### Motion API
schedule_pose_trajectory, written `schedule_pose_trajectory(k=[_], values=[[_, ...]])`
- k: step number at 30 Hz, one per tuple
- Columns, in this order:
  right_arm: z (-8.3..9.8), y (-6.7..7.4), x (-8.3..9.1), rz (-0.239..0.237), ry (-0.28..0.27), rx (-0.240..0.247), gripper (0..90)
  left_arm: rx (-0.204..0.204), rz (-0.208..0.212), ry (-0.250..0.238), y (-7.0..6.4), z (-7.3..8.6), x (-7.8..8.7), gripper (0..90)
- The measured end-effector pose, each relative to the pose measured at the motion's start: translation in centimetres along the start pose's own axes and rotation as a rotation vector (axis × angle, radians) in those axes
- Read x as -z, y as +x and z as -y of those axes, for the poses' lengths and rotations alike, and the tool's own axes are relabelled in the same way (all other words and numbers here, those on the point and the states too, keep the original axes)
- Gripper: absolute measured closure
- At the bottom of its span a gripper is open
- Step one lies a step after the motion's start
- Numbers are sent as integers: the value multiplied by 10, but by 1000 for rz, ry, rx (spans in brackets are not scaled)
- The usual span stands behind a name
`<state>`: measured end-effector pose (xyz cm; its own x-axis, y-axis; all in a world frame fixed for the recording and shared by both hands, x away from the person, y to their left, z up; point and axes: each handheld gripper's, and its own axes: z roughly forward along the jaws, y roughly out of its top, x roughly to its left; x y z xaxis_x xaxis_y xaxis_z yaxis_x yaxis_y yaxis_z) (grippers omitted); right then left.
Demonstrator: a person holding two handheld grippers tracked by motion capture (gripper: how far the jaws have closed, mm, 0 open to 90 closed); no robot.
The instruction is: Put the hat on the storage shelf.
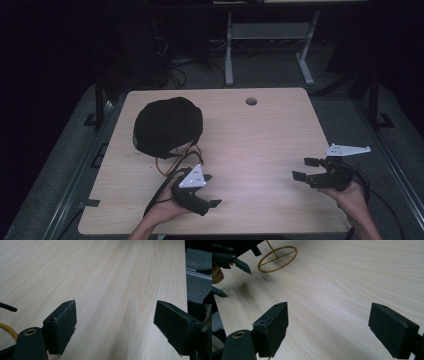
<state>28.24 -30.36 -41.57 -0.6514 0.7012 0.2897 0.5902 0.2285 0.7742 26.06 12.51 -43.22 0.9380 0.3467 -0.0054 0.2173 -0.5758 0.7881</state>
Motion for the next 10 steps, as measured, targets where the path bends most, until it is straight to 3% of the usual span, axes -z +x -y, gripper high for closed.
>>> schedule_pose_trajectory(k=[10], values=[[32, 9, 8, 8, -14, -12, 156, -10, 9, 1, -3, -3, -2, 185]])
